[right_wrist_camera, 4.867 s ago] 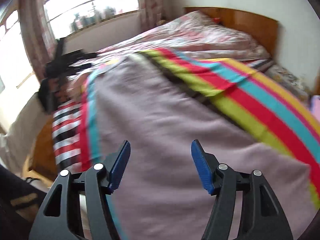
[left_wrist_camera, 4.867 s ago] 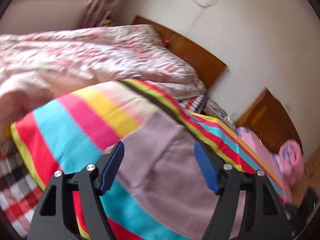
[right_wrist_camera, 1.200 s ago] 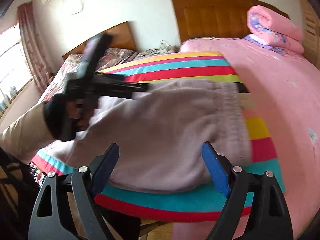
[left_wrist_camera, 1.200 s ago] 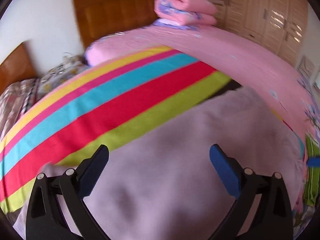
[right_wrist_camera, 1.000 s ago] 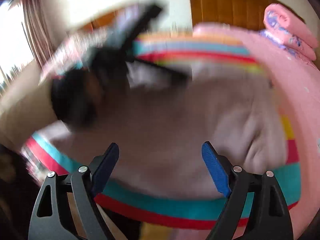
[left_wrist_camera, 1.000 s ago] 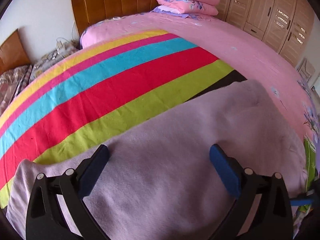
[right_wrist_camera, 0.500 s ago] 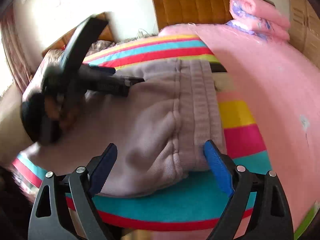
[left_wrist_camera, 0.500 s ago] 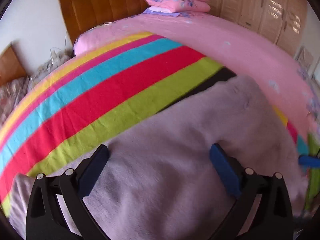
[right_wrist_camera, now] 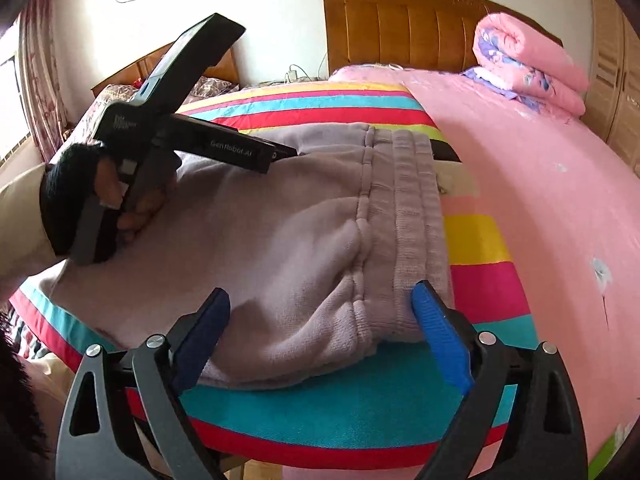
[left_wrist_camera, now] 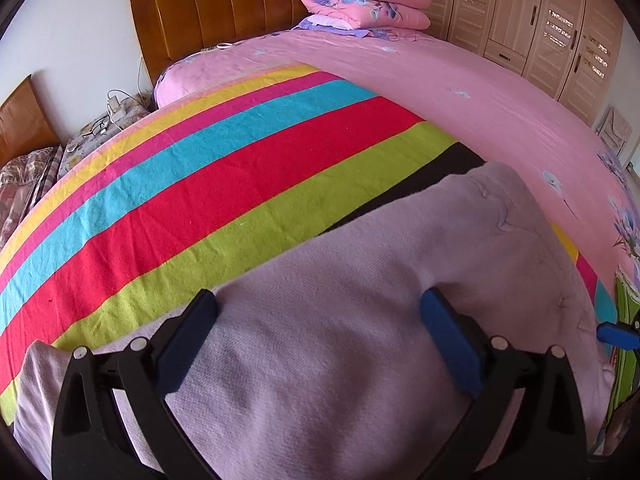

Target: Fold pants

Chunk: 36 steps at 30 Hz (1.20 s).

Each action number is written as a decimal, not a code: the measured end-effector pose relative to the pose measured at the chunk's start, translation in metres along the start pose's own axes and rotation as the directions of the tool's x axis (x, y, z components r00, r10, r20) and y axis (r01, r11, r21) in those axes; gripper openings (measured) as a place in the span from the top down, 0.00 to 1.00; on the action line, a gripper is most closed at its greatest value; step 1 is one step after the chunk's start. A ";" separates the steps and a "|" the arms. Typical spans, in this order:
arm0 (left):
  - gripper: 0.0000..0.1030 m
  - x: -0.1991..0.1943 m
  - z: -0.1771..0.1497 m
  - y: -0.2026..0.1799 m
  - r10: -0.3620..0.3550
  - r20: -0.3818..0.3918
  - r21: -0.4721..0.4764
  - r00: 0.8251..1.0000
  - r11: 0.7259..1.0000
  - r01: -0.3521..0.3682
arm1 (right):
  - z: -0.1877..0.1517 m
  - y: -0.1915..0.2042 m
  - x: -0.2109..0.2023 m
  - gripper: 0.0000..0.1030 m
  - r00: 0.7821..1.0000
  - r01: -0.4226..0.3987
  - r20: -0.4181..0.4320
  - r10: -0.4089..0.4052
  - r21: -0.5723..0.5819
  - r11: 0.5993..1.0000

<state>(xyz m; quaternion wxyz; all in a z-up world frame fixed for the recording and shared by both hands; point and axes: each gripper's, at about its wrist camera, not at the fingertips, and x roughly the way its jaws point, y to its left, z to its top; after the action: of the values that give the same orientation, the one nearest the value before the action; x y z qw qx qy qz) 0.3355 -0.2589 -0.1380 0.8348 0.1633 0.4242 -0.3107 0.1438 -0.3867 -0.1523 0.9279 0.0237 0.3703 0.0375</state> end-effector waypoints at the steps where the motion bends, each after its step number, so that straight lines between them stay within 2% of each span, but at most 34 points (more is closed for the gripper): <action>1: 0.01 -0.001 -0.002 0.001 -0.011 -0.004 0.002 1.000 1.000 0.011 | -0.001 0.000 -0.001 0.13 1.000 0.000 0.004 0.000 0.005 1.000; 5: 0.01 -0.007 0.000 0.014 -0.050 0.007 -0.046 0.999 0.998 0.051 | 0.003 0.001 0.000 0.13 1.000 0.009 -0.021 -0.008 0.006 1.000; 7: 0.01 -0.026 -0.003 0.030 -0.031 0.043 -0.101 0.999 0.994 0.036 | 0.004 0.002 0.002 0.10 0.999 0.008 -0.032 -0.008 -0.012 1.000; 10: 0.01 -0.068 -0.013 0.058 -0.036 0.111 -0.151 0.993 0.987 0.053 | 0.006 0.004 0.003 0.10 0.998 0.021 -0.053 -0.023 -0.025 0.999; 12: 0.01 -0.100 -0.030 0.079 0.004 0.148 -0.154 0.989 0.988 0.019 | 0.013 0.007 0.003 0.11 0.993 0.052 -0.103 -0.055 -0.028 0.998; 14: 0.01 -0.130 -0.053 0.103 0.064 0.178 -0.163 0.982 0.986 -0.034 | 0.026 0.013 -0.002 0.11 0.978 0.144 -0.155 -0.137 0.039 0.989; 15: 0.01 -0.145 -0.070 0.120 0.102 0.178 -0.183 0.979 0.981 -0.069 | 0.031 0.016 -0.007 0.11 0.978 0.158 -0.147 -0.147 0.068 0.985; 16: 0.01 -0.156 -0.084 0.135 0.130 0.169 -0.206 0.977 0.974 -0.094 | 0.039 0.026 -0.015 0.11 0.984 0.148 -0.109 -0.138 0.090 0.985; 19: 0.01 -0.185 -0.140 0.184 0.211 0.107 -0.315 0.971 0.934 -0.168 | 0.064 0.082 -0.026 0.10 0.998 0.064 -0.007 -0.064 0.012 0.998; 22: 0.01 -0.219 -0.193 0.220 0.241 0.111 -0.427 0.964 0.887 -0.173 | 0.086 0.161 -0.015 0.10 0.997 -0.083 -0.016 0.082 -0.132 0.988; 24: 0.01 -0.249 -0.230 0.238 0.270 0.146 -0.490 0.952 0.855 -0.167 | 0.094 0.212 -0.002 0.10 0.985 -0.173 -0.043 0.167 -0.230 0.958; 26: 0.01 -0.278 -0.266 0.251 0.301 0.183 -0.539 0.936 0.827 -0.160 | 0.098 0.270 0.016 0.10 0.963 -0.270 -0.106 0.250 -0.309 0.912; 28: 0.01 -0.307 -0.312 0.277 0.341 0.200 -0.616 0.919 0.773 -0.153 | 0.100 0.327 0.028 0.10 0.918 -0.395 -0.170 0.357 -0.371 0.840; 29: 0.01 -0.319 -0.333 0.287 0.366 0.197 -0.656 0.910 0.739 -0.155 | 0.101 0.349 0.031 0.10 0.892 -0.452 -0.203 0.404 -0.394 0.800; 30: 0.01 -0.332 -0.356 0.299 0.395 0.186 -0.700 0.900 0.696 -0.161 | 0.099 0.376 0.036 0.10 0.855 -0.518 -0.248 0.456 -0.415 0.748; 31: 0.01 -0.344 -0.377 0.310 0.435 0.166 -0.750 0.885 0.639 -0.174 | 0.096 0.406 0.042 0.10 0.810 -0.586 -0.304 0.501 -0.425 0.689; 32: 0.01 -0.358 -0.404 0.321 0.462 0.150 -0.793 0.874 0.585 -0.173 | 0.093 0.428 0.048 0.10 0.779 -0.627 -0.346 0.523 -0.429 0.650; 33: 0.01 -0.368 -0.420 0.329 0.476 0.138 -0.816 0.869 0.552 -0.173 | 0.091 0.457 0.057 0.10 0.742 -0.670 -0.396 0.540 -0.441 0.597; 35: 0.01 -0.382 -0.444 0.339 0.504 0.097 -0.844 0.858 0.499 -0.197 | 0.096 0.494 0.069 0.10 0.696 -0.718 -0.448 0.561 -0.440 0.539; 36: 0.01 -0.389 -0.452 0.342 0.516 0.082 -0.848 0.853 0.486 -0.212 | 0.101 0.508 0.076 0.10 0.669 -0.743 -0.471 0.575 -0.421 0.520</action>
<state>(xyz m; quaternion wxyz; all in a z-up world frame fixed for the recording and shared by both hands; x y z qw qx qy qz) 0.1122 0.3894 -0.0855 0.9181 -0.2053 0.3285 0.0845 0.2422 0.1248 -0.0952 0.7407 -0.1265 0.4260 0.5039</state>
